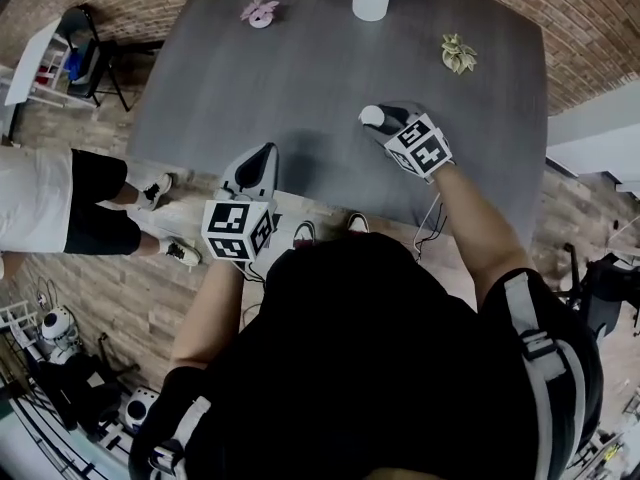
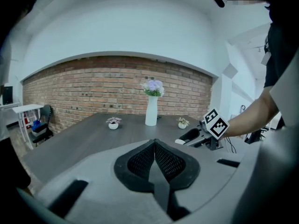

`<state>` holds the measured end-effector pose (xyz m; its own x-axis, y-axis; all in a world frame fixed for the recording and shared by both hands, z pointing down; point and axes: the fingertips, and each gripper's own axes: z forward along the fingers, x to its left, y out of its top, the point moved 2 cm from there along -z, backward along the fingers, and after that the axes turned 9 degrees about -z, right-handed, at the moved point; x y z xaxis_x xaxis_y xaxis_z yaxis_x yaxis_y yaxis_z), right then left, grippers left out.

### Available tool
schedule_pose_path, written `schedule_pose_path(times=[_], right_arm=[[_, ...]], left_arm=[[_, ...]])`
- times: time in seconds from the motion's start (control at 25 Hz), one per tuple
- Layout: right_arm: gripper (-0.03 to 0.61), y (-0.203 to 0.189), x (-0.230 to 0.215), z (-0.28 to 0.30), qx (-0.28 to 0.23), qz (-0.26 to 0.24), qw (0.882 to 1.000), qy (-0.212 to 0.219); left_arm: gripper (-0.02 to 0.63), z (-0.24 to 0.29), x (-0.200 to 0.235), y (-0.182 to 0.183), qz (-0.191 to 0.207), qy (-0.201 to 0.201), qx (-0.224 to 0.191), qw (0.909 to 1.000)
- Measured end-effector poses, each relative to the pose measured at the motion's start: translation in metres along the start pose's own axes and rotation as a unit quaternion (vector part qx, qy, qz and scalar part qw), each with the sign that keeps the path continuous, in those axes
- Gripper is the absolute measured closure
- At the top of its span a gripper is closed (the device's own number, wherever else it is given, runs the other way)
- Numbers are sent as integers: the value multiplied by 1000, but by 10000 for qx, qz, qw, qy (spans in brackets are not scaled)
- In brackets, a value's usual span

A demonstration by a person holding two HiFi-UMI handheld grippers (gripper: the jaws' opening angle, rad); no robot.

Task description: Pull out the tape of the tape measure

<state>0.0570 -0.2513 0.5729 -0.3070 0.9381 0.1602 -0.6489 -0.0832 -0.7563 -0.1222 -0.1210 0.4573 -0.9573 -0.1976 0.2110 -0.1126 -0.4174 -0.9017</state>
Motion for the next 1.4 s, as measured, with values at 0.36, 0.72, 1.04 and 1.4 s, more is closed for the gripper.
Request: schedule_pose_path(times=[0.36,0.72,1.04,1.4], right_arm=[[368,118,4,-110,-1436,-18,9851,-948],[368,133,24,-159,-1484,38,9764,-1565],[368,143,35,-165,-1429,-205,9762,-1616],[368,147,43,-164,-1377,-447,9799,-1376]], left_arm=[[514,51,-86,66,1103,-2433,-411,9628],[514,55,-133,85,2188,-3140,-579,9221],[515,49,-137,91,2445,-3273,-622,9106],[548,46,-134,91,2488,-3315,-591,9081]])
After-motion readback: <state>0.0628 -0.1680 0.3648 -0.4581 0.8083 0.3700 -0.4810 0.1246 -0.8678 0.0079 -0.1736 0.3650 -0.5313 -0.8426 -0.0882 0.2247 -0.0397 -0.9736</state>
